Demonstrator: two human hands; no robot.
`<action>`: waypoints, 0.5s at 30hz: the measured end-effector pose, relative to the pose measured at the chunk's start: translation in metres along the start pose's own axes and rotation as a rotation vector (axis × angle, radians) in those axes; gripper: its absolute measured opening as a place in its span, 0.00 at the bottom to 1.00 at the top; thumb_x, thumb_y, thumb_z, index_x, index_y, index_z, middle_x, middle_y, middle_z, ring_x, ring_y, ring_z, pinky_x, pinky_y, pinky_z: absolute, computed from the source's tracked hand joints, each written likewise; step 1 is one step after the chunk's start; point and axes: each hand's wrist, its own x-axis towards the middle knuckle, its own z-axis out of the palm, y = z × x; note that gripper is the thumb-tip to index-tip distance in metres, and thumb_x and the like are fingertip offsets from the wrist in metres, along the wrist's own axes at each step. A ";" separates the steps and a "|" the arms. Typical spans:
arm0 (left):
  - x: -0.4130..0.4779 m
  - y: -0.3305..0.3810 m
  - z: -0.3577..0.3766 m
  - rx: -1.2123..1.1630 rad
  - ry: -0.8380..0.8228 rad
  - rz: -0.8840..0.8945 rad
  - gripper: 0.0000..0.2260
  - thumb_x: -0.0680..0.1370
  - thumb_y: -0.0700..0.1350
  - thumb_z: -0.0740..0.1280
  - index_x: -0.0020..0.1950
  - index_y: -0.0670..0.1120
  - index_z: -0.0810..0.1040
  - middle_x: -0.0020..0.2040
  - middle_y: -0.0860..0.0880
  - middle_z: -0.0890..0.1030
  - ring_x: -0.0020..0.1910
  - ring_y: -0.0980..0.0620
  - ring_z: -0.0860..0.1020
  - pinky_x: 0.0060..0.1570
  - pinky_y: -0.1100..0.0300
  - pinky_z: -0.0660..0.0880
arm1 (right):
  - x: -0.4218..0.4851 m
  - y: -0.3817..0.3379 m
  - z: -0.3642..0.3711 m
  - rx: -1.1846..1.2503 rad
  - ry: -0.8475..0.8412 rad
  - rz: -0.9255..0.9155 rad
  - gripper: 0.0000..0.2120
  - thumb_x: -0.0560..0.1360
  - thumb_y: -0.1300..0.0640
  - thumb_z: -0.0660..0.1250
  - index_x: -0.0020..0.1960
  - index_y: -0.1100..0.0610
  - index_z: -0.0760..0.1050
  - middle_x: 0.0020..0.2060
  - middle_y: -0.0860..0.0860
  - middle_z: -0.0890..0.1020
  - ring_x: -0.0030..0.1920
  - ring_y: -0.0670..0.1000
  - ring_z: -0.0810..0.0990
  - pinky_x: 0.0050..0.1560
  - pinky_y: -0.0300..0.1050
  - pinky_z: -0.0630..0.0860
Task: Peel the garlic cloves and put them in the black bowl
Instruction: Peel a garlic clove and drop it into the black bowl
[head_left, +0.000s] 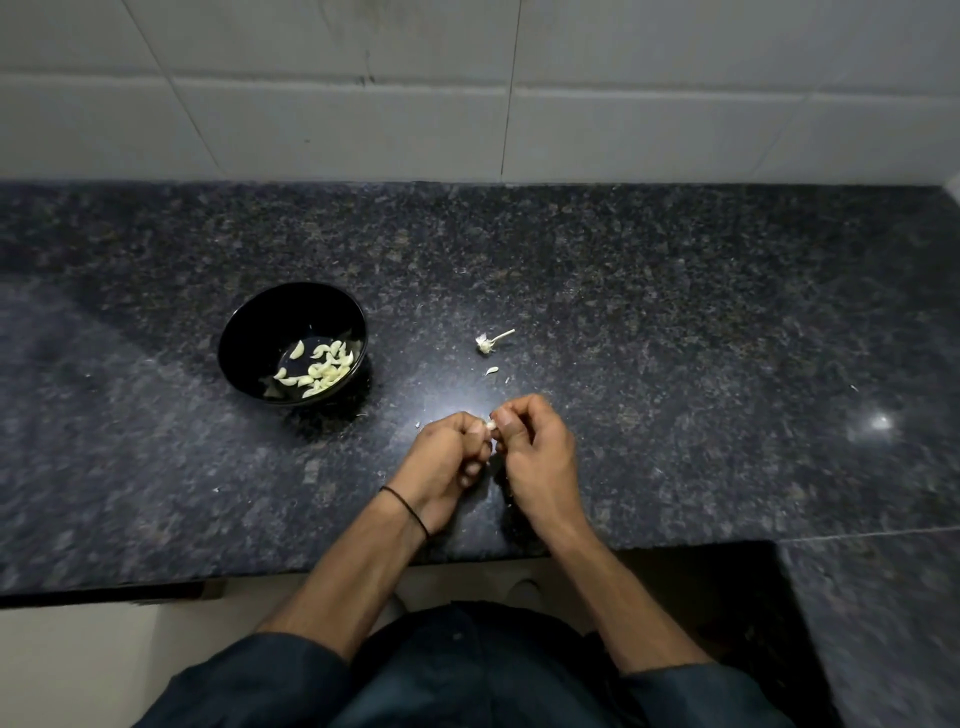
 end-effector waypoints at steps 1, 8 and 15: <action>0.000 -0.001 -0.001 0.010 -0.002 0.017 0.15 0.75 0.29 0.56 0.34 0.45 0.70 0.25 0.51 0.73 0.27 0.53 0.63 0.24 0.64 0.58 | 0.000 0.000 0.000 -0.044 0.011 -0.002 0.07 0.80 0.58 0.68 0.43 0.53 0.76 0.35 0.45 0.80 0.35 0.40 0.76 0.37 0.32 0.70; 0.003 -0.009 -0.007 0.845 0.234 0.699 0.05 0.76 0.40 0.63 0.40 0.45 0.71 0.35 0.52 0.75 0.35 0.47 0.73 0.36 0.53 0.67 | 0.001 -0.007 0.010 0.490 -0.032 0.464 0.11 0.83 0.62 0.62 0.43 0.62 0.76 0.27 0.51 0.76 0.27 0.48 0.69 0.27 0.41 0.65; 0.013 -0.016 -0.010 0.386 0.204 0.293 0.09 0.80 0.39 0.63 0.40 0.46 0.74 0.34 0.46 0.81 0.31 0.48 0.78 0.36 0.54 0.78 | 0.007 0.002 -0.006 0.040 -0.003 0.130 0.07 0.81 0.60 0.66 0.44 0.55 0.77 0.36 0.48 0.82 0.37 0.45 0.80 0.40 0.41 0.77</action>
